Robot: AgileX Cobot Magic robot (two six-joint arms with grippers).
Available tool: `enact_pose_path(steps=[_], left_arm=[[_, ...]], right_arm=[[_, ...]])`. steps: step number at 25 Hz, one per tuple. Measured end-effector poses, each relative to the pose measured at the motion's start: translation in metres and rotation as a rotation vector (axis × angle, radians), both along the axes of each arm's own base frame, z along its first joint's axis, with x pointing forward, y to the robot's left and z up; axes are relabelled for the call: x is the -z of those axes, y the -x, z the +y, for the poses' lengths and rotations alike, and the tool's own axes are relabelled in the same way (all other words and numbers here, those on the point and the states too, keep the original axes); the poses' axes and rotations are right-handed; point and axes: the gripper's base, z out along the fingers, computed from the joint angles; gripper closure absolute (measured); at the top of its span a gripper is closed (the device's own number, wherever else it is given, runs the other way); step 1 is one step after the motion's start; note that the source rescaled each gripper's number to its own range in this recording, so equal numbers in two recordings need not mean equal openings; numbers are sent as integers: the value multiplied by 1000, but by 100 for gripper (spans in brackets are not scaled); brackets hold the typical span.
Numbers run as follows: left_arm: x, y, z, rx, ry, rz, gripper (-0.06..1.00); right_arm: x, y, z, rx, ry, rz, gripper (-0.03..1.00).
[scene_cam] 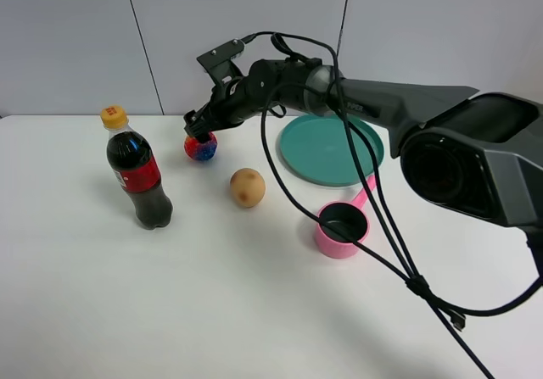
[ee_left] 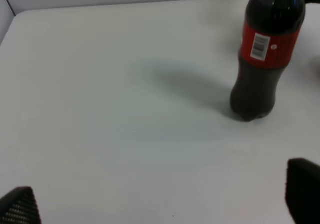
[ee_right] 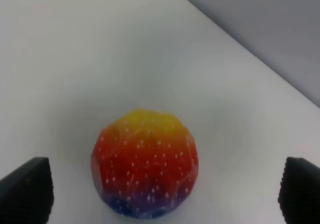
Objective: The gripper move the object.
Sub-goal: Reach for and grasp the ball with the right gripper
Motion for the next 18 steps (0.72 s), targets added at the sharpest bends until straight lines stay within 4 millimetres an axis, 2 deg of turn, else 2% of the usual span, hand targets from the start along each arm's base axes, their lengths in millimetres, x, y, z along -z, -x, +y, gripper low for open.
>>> enact_pose_path(steps=[5, 13, 18], left_arm=[[0, 0, 0, 0, 0, 0, -6], [0, 0, 0, 0, 0, 0, -6], [0, 0, 0, 0, 0, 0, -6]], right_arm=[[14, -5, 3, 21, -25, -10, 25], [22, -10, 5, 57, -73, -53, 25], [40, -6, 12, 59, -77, -26, 25]])
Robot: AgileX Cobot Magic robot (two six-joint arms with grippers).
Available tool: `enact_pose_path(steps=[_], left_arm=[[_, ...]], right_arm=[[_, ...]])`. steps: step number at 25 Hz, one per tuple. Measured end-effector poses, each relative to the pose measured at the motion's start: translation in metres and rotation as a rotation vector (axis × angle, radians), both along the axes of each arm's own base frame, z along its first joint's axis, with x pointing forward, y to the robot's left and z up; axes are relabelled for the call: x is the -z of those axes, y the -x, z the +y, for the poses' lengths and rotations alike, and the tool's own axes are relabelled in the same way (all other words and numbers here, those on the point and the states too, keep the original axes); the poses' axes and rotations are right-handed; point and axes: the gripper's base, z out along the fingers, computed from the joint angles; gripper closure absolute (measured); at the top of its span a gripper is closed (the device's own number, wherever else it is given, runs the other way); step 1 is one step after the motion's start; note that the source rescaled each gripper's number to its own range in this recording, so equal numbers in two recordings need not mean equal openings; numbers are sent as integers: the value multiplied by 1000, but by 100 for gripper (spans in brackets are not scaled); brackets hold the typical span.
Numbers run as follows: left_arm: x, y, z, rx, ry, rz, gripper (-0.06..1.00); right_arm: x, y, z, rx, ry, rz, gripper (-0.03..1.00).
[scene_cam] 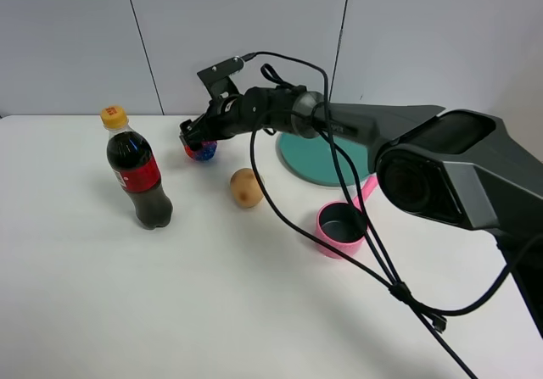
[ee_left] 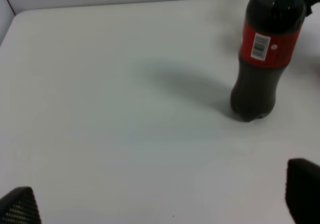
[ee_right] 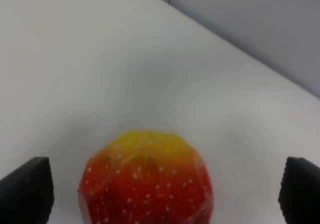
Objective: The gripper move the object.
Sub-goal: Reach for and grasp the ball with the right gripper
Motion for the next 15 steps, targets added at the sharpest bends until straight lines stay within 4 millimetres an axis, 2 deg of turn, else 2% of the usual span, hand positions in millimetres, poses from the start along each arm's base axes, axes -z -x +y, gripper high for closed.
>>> enact_pose_path(steps=[3, 9, 15], left_arm=[[0, 0, 0, 0, 0, 0, -6], [0, 0, 0, 0, 0, 0, -6], [0, 0, 0, 0, 0, 0, -6]], right_arm=[[8, 2, 4, 4, -9, 2, 25], [10, 1, 6, 21, -32, -21, 25], [31, -1, 5, 41, -33, -6, 25]])
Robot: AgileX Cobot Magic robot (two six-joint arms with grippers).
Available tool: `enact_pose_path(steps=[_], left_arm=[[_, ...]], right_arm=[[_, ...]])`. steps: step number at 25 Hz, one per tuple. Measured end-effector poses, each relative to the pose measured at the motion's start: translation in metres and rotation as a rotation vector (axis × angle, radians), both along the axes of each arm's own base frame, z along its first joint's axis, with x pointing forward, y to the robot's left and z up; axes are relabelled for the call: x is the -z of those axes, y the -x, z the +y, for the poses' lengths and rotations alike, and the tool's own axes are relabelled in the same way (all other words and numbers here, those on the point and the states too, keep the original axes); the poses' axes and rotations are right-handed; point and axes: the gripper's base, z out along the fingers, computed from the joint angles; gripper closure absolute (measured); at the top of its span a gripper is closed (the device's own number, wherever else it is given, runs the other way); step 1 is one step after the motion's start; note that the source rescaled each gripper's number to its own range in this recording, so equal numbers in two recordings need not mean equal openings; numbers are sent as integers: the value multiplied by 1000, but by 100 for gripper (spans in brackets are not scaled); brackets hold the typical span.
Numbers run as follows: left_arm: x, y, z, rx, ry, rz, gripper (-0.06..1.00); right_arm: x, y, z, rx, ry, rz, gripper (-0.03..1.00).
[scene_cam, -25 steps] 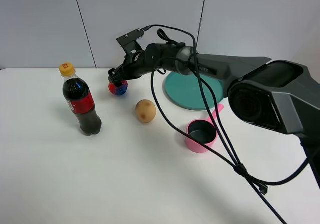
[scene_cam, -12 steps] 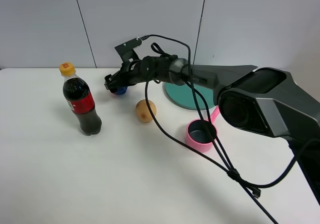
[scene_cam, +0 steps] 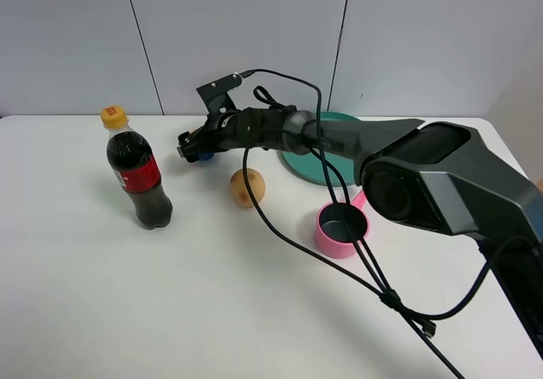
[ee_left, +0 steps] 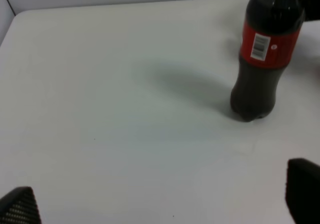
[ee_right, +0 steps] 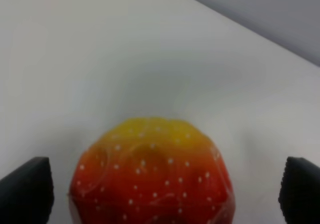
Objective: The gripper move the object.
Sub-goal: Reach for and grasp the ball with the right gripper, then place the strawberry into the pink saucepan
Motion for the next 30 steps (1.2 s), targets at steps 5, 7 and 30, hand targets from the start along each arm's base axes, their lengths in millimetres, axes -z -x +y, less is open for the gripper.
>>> enact_pose_path(steps=[5, 7, 30], left_arm=[[0, 0, 0, 0, 0, 0, -6], [0, 0, 0, 0, 0, 0, -6], [0, 0, 0, 0, 0, 0, -6]], right_arm=[[11, -1, -1, 11, 1, -8, 28], [10, -2, -1, 14, -3, -17, 32], [-48, 7, 3, -64, 24, -42, 97]])
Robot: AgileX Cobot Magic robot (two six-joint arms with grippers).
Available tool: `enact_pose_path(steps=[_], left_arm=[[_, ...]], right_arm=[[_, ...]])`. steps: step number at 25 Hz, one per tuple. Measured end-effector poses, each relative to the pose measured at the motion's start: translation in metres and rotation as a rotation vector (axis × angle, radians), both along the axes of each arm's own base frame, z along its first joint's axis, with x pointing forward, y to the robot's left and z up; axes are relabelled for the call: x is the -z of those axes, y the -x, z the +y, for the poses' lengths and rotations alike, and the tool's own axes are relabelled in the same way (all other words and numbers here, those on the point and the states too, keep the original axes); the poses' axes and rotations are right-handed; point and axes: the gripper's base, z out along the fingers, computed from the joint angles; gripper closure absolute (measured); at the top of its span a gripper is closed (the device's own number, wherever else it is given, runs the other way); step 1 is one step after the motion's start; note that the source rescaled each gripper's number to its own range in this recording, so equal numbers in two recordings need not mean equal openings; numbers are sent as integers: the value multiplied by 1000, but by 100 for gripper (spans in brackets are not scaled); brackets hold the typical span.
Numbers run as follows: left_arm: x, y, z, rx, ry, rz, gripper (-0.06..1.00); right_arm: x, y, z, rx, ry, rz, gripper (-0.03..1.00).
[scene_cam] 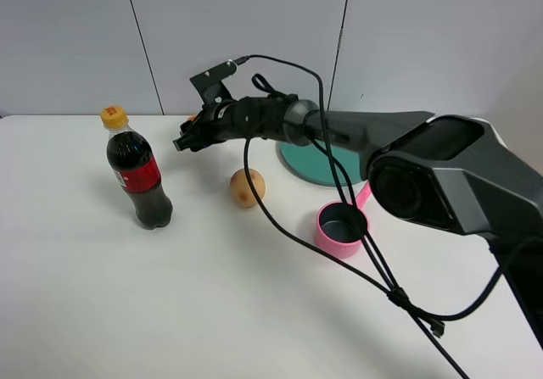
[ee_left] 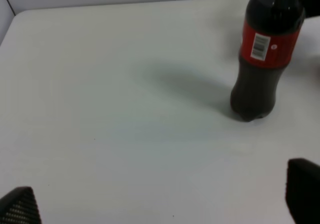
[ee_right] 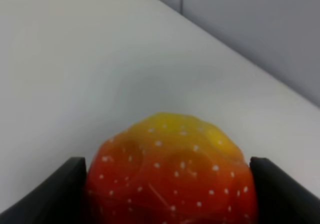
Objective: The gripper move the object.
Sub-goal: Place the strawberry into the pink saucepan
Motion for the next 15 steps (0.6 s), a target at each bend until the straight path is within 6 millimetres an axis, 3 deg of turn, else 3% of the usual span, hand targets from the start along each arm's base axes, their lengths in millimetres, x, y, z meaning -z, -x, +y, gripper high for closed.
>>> enact_pose_path(steps=[6, 11, 15], left_arm=[[0, 0, 0, 0, 0, 0, -6], [0, 0, 0, 0, 0, 0, -6], [0, 0, 0, 0, 0, 0, -6]], right_arm=[[-76, 20, -9, -75, 25, 58, 97], [-133, 41, -36, -110, 136, 125, 97], [-166, 66, -59, -97, 257, 236, 97]])
